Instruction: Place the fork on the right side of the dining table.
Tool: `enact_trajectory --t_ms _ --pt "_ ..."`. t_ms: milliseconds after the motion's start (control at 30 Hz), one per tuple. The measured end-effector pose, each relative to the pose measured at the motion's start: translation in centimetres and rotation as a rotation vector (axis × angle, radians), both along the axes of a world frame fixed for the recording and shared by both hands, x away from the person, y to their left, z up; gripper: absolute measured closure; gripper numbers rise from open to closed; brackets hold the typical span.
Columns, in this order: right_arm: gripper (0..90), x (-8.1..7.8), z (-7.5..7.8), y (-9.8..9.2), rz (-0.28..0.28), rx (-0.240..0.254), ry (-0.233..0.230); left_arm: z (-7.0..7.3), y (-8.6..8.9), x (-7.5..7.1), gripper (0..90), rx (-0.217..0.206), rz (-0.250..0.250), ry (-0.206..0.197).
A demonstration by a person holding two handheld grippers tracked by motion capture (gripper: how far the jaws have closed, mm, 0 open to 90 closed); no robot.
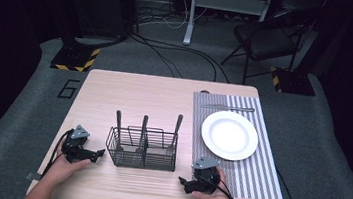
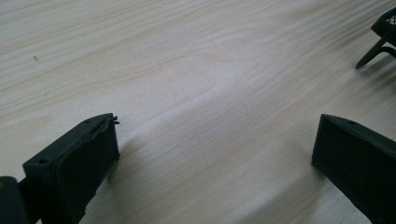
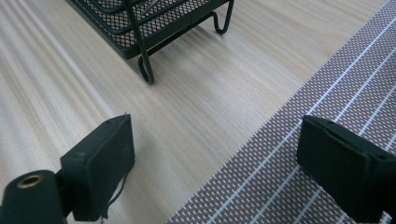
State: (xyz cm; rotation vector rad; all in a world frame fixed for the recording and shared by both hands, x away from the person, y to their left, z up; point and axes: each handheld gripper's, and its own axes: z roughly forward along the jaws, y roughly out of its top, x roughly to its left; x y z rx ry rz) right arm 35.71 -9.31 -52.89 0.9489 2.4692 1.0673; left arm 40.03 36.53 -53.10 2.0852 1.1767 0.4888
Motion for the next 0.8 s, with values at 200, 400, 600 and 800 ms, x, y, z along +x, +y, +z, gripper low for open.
enact_trajectory --t_ms 200,400,600,800 --pt "12.2 -0.04 0.01 0.07 -0.014 0.005 0.003 -0.02 0.0 0.0 0.1 -0.001 -0.001 -0.002" --pt "14.6 -0.09 0.03 0.03 -0.033 0.01 -0.009 -0.05 -0.01 -0.02 0.1 -0.001 -0.001 -0.006" --pt "18.5 -0.16 0.07 -0.06 -0.039 0.012 -0.015 0.0 0.02 -0.01 0.2 -0.002 -0.004 0.001" --pt "26.0 -0.22 0.24 -0.32 -0.047 0.011 -0.016 -0.06 -0.01 -0.01 0.2 -0.005 -0.001 -0.005"
